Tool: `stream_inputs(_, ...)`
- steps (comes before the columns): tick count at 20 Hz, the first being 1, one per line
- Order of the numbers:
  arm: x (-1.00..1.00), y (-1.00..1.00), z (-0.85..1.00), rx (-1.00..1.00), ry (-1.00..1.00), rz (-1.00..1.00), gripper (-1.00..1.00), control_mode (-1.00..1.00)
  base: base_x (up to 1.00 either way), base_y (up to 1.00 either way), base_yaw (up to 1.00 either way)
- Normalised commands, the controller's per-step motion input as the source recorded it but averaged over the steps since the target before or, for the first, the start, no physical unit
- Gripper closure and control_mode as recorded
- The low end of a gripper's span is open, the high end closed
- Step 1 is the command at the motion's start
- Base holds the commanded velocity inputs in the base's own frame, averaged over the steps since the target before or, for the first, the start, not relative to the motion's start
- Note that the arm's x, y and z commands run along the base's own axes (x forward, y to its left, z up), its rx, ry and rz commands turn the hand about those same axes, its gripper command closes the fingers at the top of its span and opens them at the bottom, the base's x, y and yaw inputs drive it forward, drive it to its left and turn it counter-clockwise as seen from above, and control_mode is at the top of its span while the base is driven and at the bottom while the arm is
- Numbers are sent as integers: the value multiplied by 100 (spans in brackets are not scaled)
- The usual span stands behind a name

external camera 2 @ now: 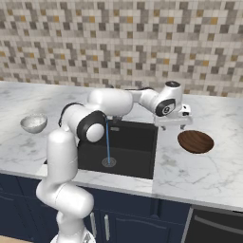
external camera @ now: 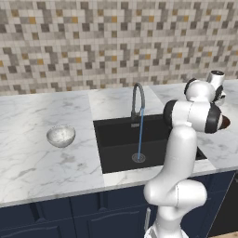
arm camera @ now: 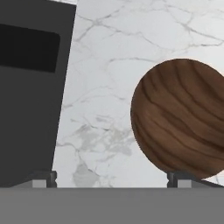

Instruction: Rinse each bowl for a few seconds and place them down in the sink or on the counter.

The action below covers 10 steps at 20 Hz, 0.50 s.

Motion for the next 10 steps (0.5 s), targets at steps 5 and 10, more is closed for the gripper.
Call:
stream_inputs(5, -10, -10, -18, -3, 0, 0, -100, -100, 0, 0, 0)
stream_inputs(10, -13, -9, -20, -2, 0, 0, -100, -100, 0, 0, 0)
